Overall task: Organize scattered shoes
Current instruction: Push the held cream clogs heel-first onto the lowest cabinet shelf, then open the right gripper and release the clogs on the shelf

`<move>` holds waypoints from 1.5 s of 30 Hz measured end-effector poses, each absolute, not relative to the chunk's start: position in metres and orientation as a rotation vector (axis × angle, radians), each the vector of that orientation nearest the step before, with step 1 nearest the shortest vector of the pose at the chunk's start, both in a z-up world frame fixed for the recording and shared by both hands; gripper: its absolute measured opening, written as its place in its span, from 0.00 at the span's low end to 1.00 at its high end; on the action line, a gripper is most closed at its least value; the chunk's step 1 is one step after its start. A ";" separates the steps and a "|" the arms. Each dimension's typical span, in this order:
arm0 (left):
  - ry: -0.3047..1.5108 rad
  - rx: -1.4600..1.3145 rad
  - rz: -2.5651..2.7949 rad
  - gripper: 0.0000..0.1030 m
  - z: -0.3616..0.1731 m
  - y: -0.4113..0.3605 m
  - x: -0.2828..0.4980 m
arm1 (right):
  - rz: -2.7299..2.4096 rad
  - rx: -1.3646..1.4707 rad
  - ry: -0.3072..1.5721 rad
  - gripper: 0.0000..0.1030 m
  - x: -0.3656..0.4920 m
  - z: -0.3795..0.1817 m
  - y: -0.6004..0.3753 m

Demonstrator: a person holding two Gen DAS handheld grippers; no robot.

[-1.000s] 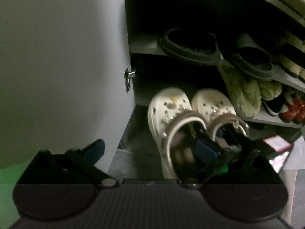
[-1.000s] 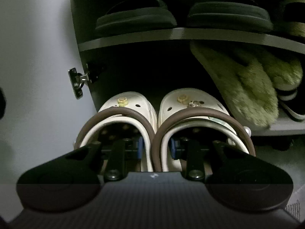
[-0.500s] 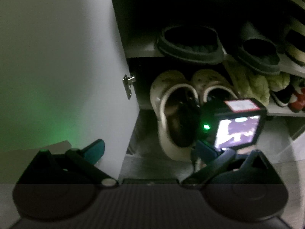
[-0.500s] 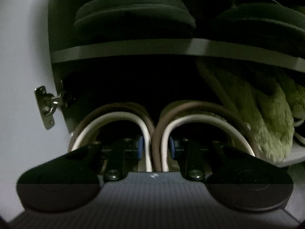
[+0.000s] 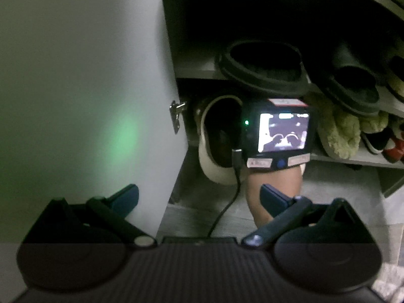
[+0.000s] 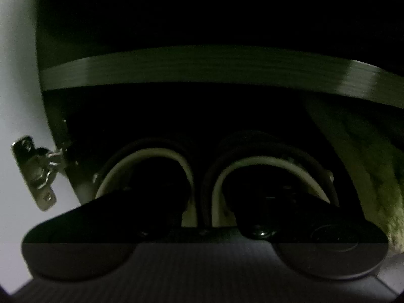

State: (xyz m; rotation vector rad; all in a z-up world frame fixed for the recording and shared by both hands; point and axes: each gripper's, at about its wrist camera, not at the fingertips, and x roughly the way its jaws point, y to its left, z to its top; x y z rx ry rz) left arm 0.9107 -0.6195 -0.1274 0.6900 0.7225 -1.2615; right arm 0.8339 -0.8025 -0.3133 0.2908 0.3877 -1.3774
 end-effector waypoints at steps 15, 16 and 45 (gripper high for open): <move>0.811 0.608 -1.312 1.00 -0.116 -0.612 0.907 | -1.278 0.218 0.329 0.79 0.815 -0.290 -0.736; 0.807 0.600 -1.317 1.00 -0.112 -0.612 0.909 | -1.280 0.219 0.328 0.79 0.814 -0.289 -0.730; 0.793 0.532 -1.445 1.00 -0.084 -0.561 0.882 | -1.428 0.506 0.376 0.74 0.821 -0.333 -0.661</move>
